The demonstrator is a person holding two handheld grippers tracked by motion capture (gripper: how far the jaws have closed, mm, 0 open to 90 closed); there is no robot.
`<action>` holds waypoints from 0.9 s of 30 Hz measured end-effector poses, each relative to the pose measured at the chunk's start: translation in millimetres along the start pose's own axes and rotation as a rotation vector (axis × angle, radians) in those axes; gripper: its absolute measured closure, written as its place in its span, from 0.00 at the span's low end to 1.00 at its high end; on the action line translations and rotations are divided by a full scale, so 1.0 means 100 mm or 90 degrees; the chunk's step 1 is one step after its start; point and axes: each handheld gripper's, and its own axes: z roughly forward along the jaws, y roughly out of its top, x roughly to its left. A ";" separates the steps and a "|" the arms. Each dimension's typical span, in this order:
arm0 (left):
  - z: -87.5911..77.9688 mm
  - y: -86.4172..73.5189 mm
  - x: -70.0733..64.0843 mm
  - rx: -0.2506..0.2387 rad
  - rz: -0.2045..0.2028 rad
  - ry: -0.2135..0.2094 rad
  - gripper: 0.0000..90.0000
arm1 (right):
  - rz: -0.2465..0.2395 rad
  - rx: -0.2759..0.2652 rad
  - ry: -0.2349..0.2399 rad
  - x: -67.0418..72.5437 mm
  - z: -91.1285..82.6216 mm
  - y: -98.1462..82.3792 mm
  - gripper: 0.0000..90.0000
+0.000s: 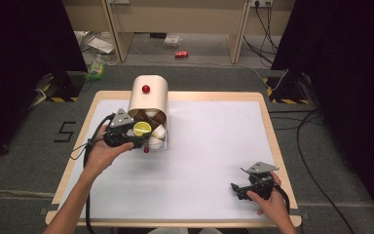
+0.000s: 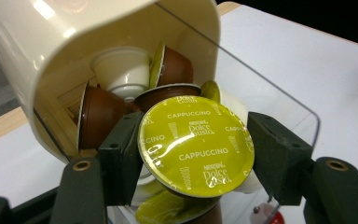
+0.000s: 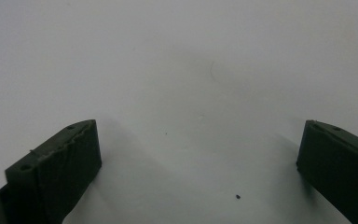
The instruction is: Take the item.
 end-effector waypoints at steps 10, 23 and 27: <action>-0.22 0.05 0.02 -0.022 0.000 -0.008 0.42 | 0.000 0.000 0.000 0.00 0.00 0.00 0.00; -0.50 -0.10 0.24 -0.035 -0.027 0.014 0.42 | 0.001 0.000 0.000 0.00 0.00 0.00 0.00; -0.59 -0.16 0.34 -0.038 -0.037 0.033 0.42 | 0.000 0.000 0.000 0.00 0.00 0.00 0.00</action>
